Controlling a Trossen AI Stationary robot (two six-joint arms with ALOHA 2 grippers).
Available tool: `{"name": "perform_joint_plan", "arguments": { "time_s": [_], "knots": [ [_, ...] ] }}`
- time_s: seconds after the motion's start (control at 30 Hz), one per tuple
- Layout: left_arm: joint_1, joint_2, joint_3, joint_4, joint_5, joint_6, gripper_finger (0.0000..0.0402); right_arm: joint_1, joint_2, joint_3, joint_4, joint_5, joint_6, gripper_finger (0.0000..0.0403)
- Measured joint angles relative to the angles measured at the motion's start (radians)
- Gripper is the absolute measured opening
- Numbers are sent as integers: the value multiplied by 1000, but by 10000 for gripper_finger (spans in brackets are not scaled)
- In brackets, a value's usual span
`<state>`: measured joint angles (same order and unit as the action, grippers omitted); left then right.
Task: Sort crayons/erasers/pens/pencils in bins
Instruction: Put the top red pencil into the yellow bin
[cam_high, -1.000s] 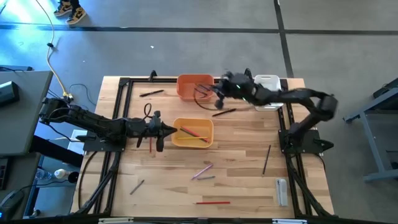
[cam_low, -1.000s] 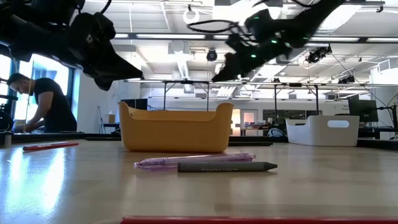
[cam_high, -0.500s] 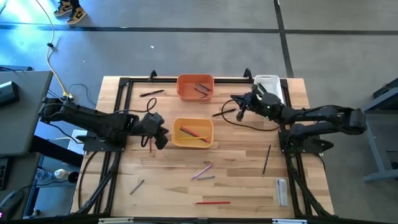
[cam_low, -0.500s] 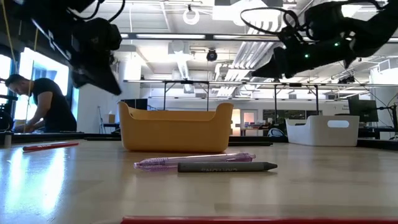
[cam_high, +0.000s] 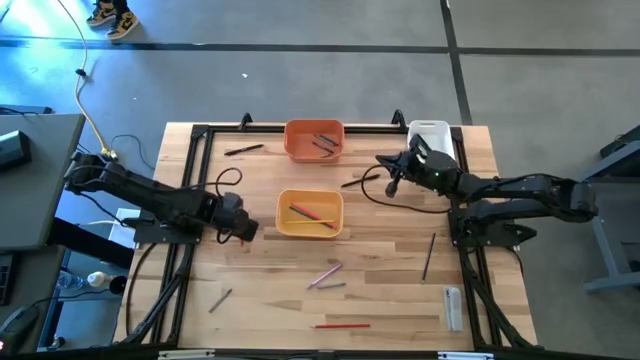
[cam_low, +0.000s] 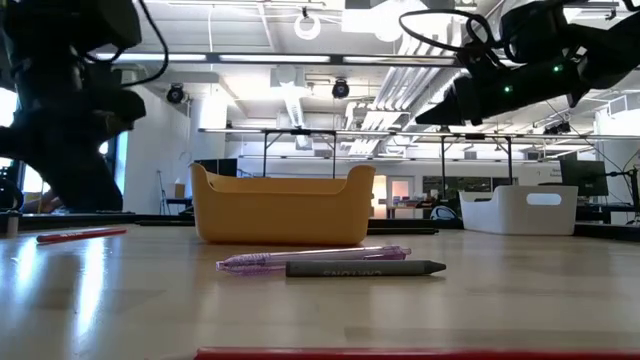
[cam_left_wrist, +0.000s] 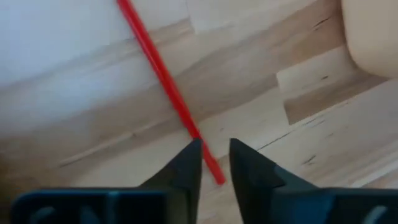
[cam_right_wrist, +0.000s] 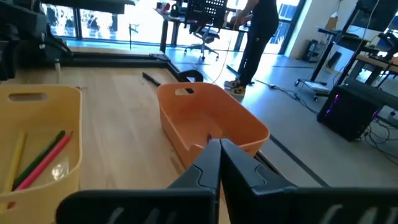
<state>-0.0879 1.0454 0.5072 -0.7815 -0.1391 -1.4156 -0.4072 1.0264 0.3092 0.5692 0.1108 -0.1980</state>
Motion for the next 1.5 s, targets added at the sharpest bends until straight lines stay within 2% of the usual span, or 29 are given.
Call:
{"name": "perform_joint_plan", "arguments": {
  "time_s": [0.2, 0.37, 0.5, 0.83, 1.2, 1.5],
  "knots": [
    [1, 0, -87, 136, -37, -83, 144, 0, 0, 0, -4, -2, -5, 0],
    [1, 0, -125, 138, -52, -127, 159, 0, 0, 0, -4, -2, -3, 0],
    [1, 0, -139, 143, -68, -125, 146, 0, 0, 0, 5, -2, -2, 0],
    [1, 13, -165, 166, -44, -58, 79, 0, 0, 0, 4, -2, -2, 0],
    [3, 27, -152, 186, 10, 11, 95, 0, 0, 0, 4, -8, -1, 0],
    [10, 50, -142, 160, 61, 70, 44, 0, 0, 0, 4, -9, -1, 0]
  ]
}}
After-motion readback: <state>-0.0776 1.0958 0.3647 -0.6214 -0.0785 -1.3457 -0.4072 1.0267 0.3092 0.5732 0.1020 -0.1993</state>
